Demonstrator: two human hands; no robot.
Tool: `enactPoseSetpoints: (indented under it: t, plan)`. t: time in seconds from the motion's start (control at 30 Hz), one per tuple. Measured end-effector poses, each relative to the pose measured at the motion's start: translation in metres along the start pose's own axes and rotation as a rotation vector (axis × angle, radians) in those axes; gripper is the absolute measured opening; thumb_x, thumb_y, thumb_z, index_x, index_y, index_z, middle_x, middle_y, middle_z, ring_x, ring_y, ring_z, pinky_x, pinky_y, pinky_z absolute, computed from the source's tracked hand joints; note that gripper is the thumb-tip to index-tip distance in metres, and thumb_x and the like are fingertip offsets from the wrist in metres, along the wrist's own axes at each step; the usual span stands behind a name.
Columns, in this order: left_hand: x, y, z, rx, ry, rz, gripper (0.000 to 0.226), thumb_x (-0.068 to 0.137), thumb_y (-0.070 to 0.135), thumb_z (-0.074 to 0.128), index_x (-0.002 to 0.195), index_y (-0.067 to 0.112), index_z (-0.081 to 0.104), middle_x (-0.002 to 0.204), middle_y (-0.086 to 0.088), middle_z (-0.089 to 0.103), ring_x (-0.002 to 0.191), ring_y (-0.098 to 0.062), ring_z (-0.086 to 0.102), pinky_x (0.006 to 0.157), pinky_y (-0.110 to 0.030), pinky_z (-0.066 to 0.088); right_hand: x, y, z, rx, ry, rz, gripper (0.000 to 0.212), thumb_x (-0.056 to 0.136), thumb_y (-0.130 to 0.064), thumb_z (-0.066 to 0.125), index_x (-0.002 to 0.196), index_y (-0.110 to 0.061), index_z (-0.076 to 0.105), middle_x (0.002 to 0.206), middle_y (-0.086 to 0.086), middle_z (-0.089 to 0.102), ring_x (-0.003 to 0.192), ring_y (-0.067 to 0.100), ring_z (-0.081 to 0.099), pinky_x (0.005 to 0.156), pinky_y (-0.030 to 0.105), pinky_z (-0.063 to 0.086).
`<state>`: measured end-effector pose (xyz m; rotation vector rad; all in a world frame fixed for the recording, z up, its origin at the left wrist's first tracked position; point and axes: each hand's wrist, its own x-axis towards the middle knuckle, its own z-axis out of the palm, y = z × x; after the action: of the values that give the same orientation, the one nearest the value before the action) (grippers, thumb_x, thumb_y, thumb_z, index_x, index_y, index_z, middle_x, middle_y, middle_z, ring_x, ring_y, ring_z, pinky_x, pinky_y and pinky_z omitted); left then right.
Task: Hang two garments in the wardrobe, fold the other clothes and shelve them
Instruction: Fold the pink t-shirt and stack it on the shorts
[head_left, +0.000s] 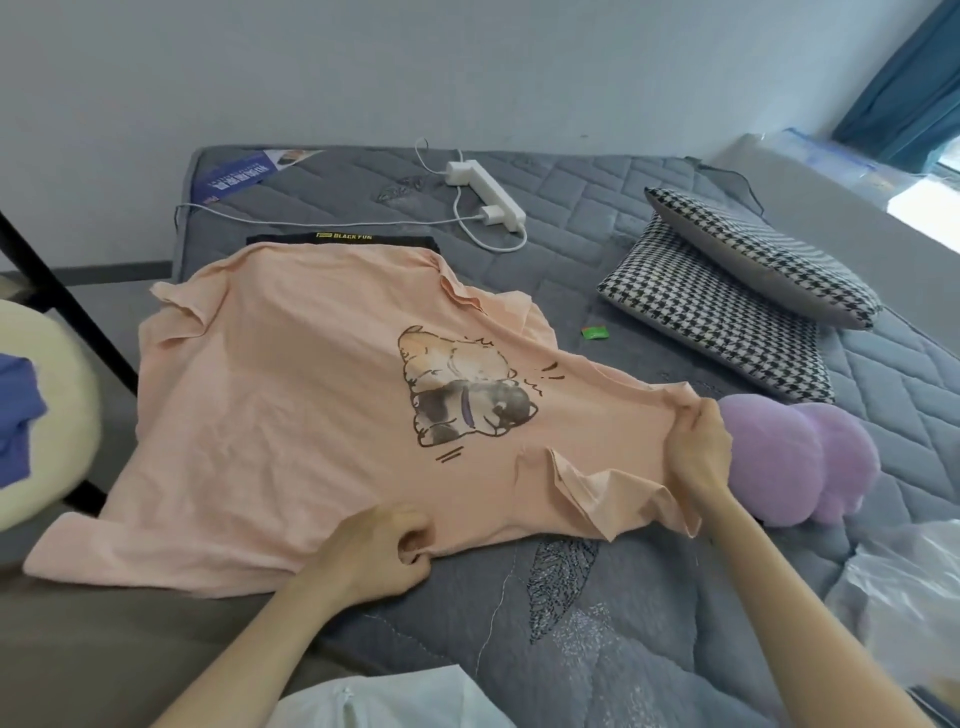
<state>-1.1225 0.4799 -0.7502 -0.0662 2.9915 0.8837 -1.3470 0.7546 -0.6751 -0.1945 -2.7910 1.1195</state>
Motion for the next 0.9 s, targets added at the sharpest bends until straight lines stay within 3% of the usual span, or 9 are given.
enactPoseSetpoints:
  t: [0.13, 0.3, 0.4, 0.47, 0.6, 0.63, 0.7, 0.8, 0.9]
  plan:
    - [-0.001, 0.004, 0.002, 0.036, -0.098, 0.001, 0.019, 0.064, 0.047, 0.046, 0.075, 0.032, 0.046, 0.071, 0.016, 0.05, 0.069, -0.004, 0.045, 0.053, -0.012, 0.027, 0.003, 0.017, 0.016, -0.52, -0.122, -0.111, 0.014, 0.096, -0.013, 0.028, 0.102, -0.011, 0.04, 0.106, 0.015, 0.059, 0.094, 0.036, 0.057, 0.071, 0.04, 0.042]
    - [-0.005, 0.007, -0.001, -0.009, -0.047, -0.077, 0.044, 0.066, 0.07, 0.047, 0.072, 0.027, 0.053, 0.071, 0.016, 0.054, 0.067, -0.001, 0.049, 0.057, -0.016, 0.036, 0.005, 0.024, 0.03, -0.725, -0.175, -0.244, 0.032, 0.093, -0.009, 0.04, 0.124, -0.006, 0.044, 0.125, 0.018, 0.049, 0.112, 0.037, 0.047, 0.088, 0.045, 0.04]
    - [-0.004, 0.011, -0.003, -0.013, 0.042, -0.087, 0.043, 0.076, 0.063, 0.043, 0.064, 0.022, 0.05, 0.066, 0.011, 0.05, 0.064, -0.004, 0.046, 0.057, -0.018, 0.034, 0.008, 0.014, 0.038, -0.713, -0.155, -0.427, 0.04, 0.089, -0.01, 0.048, 0.129, -0.009, 0.047, 0.133, 0.013, 0.047, 0.119, 0.034, 0.042, 0.096, 0.042, 0.033]
    - [-0.001, 0.012, -0.006, 0.02, 0.145, -0.04, 0.042, 0.084, 0.053, 0.041, 0.066, 0.019, 0.059, 0.07, 0.01, 0.053, 0.072, -0.009, 0.048, 0.063, -0.022, 0.037, 0.01, 0.005, 0.047, -0.64, -0.209, -0.499, 0.039, 0.091, -0.015, 0.047, 0.13, -0.008, 0.048, 0.135, 0.012, 0.048, 0.121, 0.033, 0.042, 0.098, 0.04, 0.033]
    - [0.004, 0.01, -0.012, 0.183, 0.285, 0.028, 0.044, 0.09, 0.039, 0.035, 0.103, 0.019, 0.071, 0.114, -0.004, 0.063, 0.104, -0.028, 0.057, 0.085, -0.041, 0.048, 0.017, -0.011, 0.069, -0.512, -0.419, -0.358, 0.044, 0.099, -0.028, 0.038, 0.137, -0.006, 0.04, 0.137, 0.019, 0.045, 0.124, 0.038, 0.039, 0.1, 0.042, 0.032]
    - [0.004, 0.009, -0.012, 0.213, 0.224, -0.015, 0.044, 0.092, 0.039, 0.034, 0.117, 0.021, 0.066, 0.131, -0.007, 0.056, 0.119, -0.032, 0.051, 0.094, -0.044, 0.043, 0.019, -0.013, 0.074, -0.512, -0.437, -0.33, 0.044, 0.1, -0.032, 0.036, 0.134, -0.006, 0.043, 0.135, 0.019, 0.045, 0.123, 0.039, 0.039, 0.1, 0.044, 0.031]
    - [0.004, 0.0, -0.007, 0.235, 0.079, -0.117, 0.046, 0.099, 0.043, 0.03, 0.143, 0.034, 0.038, 0.158, -0.002, 0.019, 0.144, -0.03, 0.016, 0.113, -0.049, 0.019, 0.022, -0.016, 0.081, -0.563, -0.404, -0.334, 0.039, 0.099, -0.039, 0.033, 0.119, -0.009, 0.049, 0.124, 0.015, 0.052, 0.114, 0.036, 0.043, 0.095, 0.046, 0.033]
    - [0.002, -0.015, 0.005, 0.297, -0.032, -0.188, 0.053, 0.099, 0.052, 0.018, 0.145, 0.051, -0.008, 0.154, 0.012, -0.025, 0.143, -0.018, -0.024, 0.114, -0.05, -0.01, 0.026, -0.012, 0.082, -0.551, -0.378, -0.375, 0.035, 0.098, -0.047, 0.028, 0.093, -0.015, 0.043, 0.095, 0.01, 0.063, 0.086, 0.033, 0.052, 0.08, 0.044, 0.035]
    - [0.003, -0.018, 0.005, 0.281, -0.054, -0.205, 0.054, 0.095, 0.056, 0.011, 0.139, 0.051, -0.02, 0.148, 0.011, -0.036, 0.137, -0.019, -0.035, 0.11, -0.048, -0.02, 0.036, -0.009, 0.075, -0.466, -0.283, -0.305, 0.042, 0.099, -0.051, 0.022, 0.085, -0.014, 0.038, 0.083, 0.009, 0.06, 0.073, 0.031, 0.052, 0.064, 0.04, 0.037]
